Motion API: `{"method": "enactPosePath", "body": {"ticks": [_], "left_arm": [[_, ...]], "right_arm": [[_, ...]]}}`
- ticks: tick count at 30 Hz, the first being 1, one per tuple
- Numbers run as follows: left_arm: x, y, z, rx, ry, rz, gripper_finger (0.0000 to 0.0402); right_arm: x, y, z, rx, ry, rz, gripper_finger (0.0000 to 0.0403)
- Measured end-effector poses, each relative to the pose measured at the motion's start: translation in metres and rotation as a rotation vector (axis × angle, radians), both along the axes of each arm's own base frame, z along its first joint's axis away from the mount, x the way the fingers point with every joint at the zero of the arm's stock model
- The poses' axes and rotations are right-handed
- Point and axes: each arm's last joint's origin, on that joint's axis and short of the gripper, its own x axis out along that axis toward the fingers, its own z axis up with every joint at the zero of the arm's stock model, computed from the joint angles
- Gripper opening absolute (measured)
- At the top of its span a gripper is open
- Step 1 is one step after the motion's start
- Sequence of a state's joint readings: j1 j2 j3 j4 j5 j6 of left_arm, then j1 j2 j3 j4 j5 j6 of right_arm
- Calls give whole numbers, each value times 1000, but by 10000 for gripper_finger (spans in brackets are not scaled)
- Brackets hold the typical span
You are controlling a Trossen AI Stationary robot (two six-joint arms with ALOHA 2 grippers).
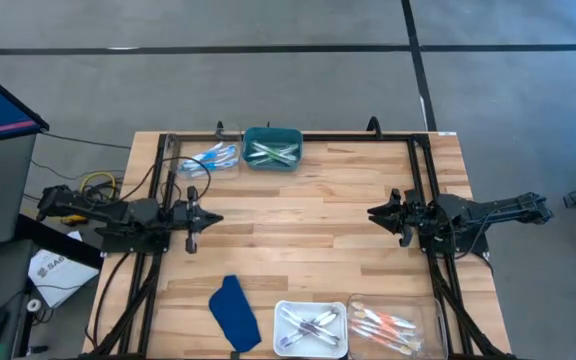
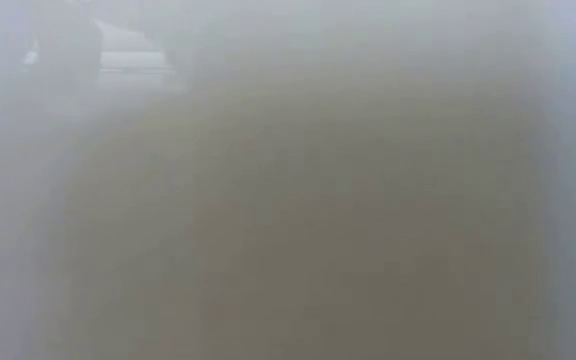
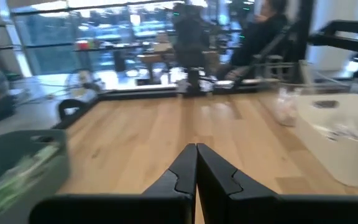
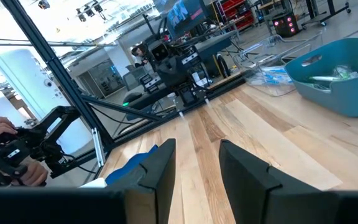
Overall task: Pick & Place Toothbrushes
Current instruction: Return to Home Position
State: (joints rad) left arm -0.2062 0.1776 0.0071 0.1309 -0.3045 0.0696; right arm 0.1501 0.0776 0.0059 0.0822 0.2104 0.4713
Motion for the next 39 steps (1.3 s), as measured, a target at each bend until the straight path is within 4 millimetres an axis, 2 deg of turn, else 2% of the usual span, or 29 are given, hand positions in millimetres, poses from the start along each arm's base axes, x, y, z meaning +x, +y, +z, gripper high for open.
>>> {"method": "enactPosePath", "body": {"ticks": [10, 24, 29, 39], "left_arm": [[0, -4, -3, 21, 34, -184, 0], [1, 13, -4, 37, 43, -92, 0], [-1, 11, -6, 38, 57, -205, 0], [2, 11, -13, 32, 136, -203, 0]], "right_arm": [[0, 0, 0, 0, 0, 0, 118], [0, 0, 0, 0, 0, 0, 118], [0, 0, 0, 0, 0, 0, 118], [0, 0, 0, 0, 0, 0, 118]]}}
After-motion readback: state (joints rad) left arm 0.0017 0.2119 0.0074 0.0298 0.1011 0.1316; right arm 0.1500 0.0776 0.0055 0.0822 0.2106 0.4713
